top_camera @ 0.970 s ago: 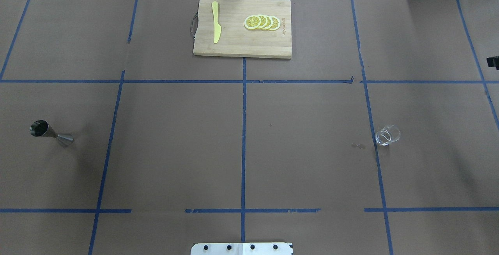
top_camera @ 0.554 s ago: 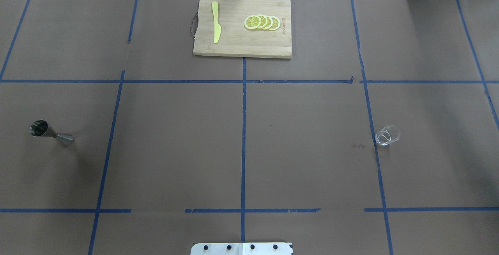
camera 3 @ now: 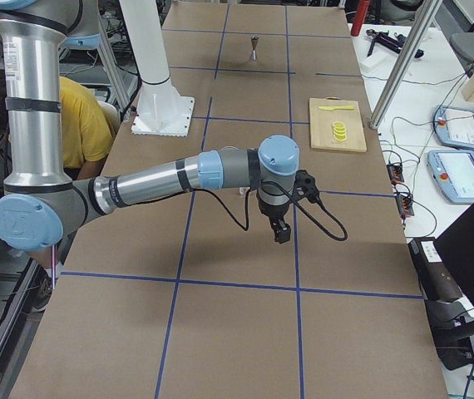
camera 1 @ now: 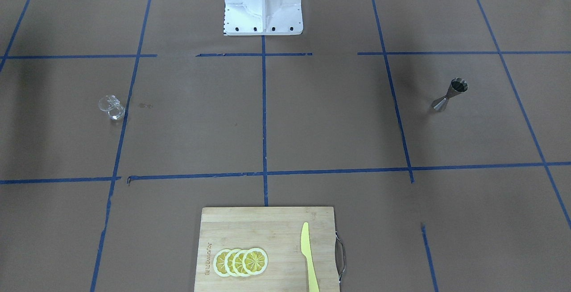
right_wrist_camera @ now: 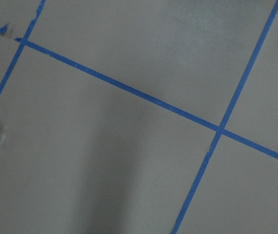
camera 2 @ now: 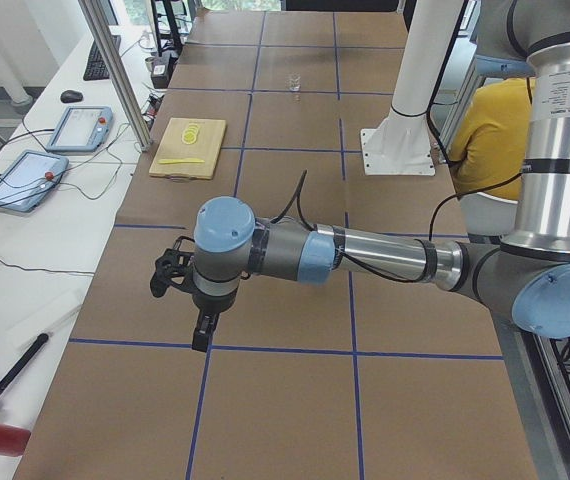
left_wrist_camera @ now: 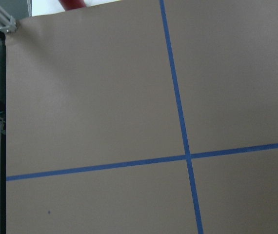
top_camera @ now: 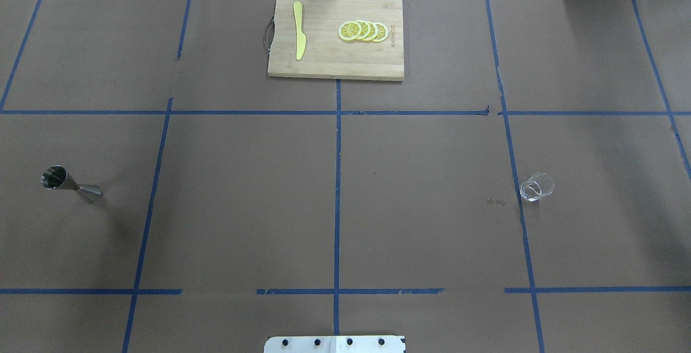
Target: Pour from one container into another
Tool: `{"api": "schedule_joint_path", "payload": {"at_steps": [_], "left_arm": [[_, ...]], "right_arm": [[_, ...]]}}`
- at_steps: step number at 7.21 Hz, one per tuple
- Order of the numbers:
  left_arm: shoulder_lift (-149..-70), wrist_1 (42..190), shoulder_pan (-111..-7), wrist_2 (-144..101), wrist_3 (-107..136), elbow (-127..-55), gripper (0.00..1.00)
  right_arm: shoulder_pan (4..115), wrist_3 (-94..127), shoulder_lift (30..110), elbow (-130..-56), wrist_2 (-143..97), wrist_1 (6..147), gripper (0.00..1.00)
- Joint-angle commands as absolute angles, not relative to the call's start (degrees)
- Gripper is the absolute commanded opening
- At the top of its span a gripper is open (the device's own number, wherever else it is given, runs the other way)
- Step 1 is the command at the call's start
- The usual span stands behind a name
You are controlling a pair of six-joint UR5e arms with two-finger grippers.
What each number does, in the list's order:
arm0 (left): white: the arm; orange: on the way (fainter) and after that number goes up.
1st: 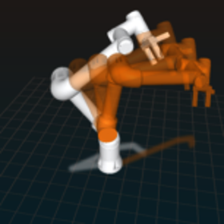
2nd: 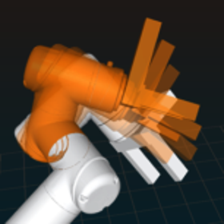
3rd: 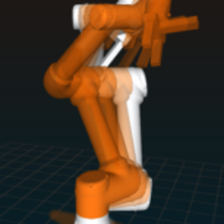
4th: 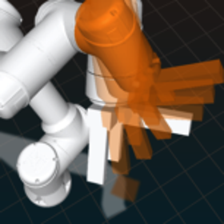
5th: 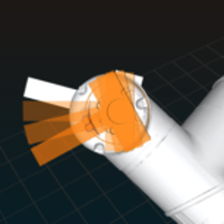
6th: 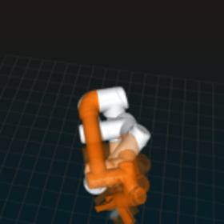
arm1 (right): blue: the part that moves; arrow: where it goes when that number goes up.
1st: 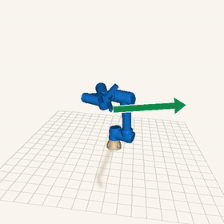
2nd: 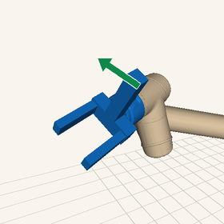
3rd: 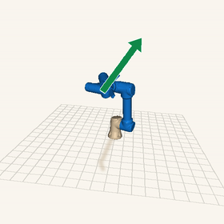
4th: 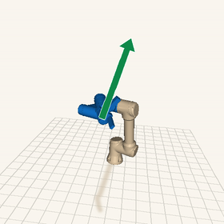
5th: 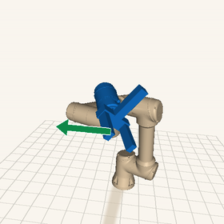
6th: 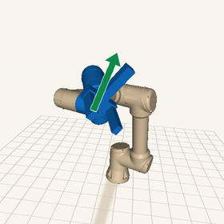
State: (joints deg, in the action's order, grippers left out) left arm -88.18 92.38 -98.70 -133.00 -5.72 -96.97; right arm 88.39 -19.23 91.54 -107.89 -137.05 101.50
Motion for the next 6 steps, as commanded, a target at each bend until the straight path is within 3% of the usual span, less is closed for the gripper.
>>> {"api": "schedule_joint_path", "payload": {"at_steps": [1, 4, 6], "left_arm": [[-85.79, 96.21, -98.18, -136.05, -5.80, -97.12, 1.00], [-81.31, 110.70, -98.09, -134.23, -5.98, -96.85, 1.00], [-80.68, 110.48, -97.13, -127.19, -6.06, -97.12, 1.00]], "right_arm": [[88.24, -16.81, 93.77, -108.11, -137.20, 101.69, 1.00], [87.46, -12.94, 94.05, -108.02, -137.72, 100.02, 1.00], [84.67, -9.84, 93.96, -108.19, -137.03, 99.93, 1.00]]}}
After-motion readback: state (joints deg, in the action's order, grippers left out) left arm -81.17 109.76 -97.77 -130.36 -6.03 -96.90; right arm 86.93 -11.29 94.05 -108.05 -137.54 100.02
